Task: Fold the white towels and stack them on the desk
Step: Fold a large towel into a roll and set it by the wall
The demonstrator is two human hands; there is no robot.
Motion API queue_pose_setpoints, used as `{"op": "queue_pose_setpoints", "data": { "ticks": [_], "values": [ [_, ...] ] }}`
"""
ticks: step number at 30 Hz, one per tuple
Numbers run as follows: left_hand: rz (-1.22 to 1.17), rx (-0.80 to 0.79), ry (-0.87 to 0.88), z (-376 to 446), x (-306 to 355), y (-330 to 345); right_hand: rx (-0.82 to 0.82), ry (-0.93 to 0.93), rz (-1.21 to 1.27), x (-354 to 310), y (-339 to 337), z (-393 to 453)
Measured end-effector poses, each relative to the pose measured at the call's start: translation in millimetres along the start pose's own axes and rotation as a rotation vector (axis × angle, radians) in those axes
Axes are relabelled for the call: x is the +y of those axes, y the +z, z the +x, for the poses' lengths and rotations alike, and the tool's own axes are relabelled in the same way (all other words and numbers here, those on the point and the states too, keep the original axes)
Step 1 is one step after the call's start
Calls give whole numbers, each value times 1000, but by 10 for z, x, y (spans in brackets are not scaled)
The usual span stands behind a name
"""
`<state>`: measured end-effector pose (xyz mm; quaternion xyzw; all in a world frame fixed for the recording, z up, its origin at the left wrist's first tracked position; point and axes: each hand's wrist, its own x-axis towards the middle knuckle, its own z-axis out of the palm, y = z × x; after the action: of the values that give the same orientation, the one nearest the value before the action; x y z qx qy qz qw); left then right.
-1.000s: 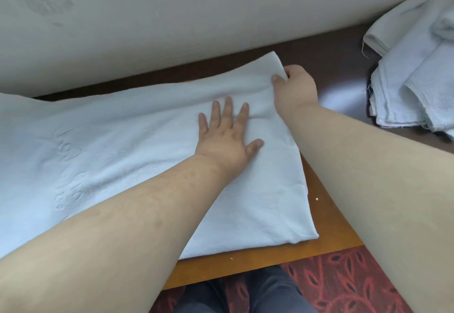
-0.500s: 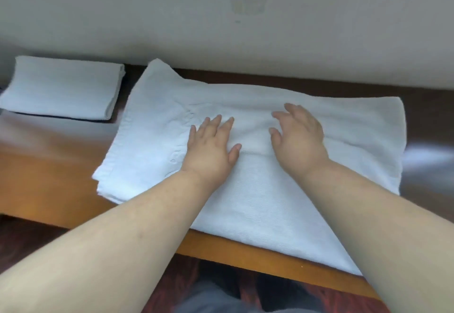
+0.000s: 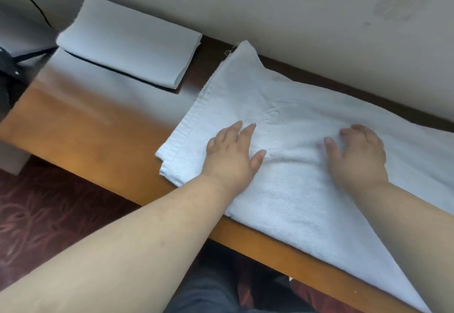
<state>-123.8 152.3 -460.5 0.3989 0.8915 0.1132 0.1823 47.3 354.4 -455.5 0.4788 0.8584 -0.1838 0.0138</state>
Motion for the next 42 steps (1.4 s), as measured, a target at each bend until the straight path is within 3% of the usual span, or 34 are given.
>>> {"op": "queue_pose_setpoints", "data": {
  "ticks": [3, 7, 10, 14, 16, 18, 19, 20, 23, 27, 30, 36, 40, 42],
  "values": [
    [-50, 107, -111, -29, -435, -125, 39, -207, 68, -763, 71, 37],
    [-65, 178, -308, -177, -988, -205, -116, -516, 92, -1835, 290, 181],
    [-143, 216, -381, -299, -1198, -232, -194, -620, -77, -2329, 400, 431],
    [-230, 225, -354, -378, -1276, -225, -74, -335, -189, -2458, 317, 904],
    [-308, 256, -318, -414, -1267, -219, -167, -86, 40, -2392, 223, 1069],
    [-351, 266, -283, -450, -1255, -221, -269, 45, 153, -2311, 138, 1170],
    [-357, 262, -274, -463, -1252, -231, -282, -43, 72, -2291, 68, 1219],
    [-357, 251, -274, -466, -1253, -247, -372, -18, 48, -2303, -21, 1197],
    [-359, 188, -296, -436, -1282, -307, -440, 73, 63, -2249, -88, 1333],
    [-351, 1, -349, -345, -1293, -406, -681, 201, 137, -2177, -144, 1473],
    [-205, -118, -371, -204, -1237, -506, -744, 91, 103, -2240, -168, 1493],
    [-253, -22, -332, 209, -1007, -568, -469, -265, 7, -2384, -158, 1527],
    [-314, -15, -311, 197, -998, -452, -241, -321, 9, -2332, 25, 1495],
    [-298, 41, -302, 149, -1006, -408, -210, -275, 48, -2273, 154, 1484]
  ]
}}
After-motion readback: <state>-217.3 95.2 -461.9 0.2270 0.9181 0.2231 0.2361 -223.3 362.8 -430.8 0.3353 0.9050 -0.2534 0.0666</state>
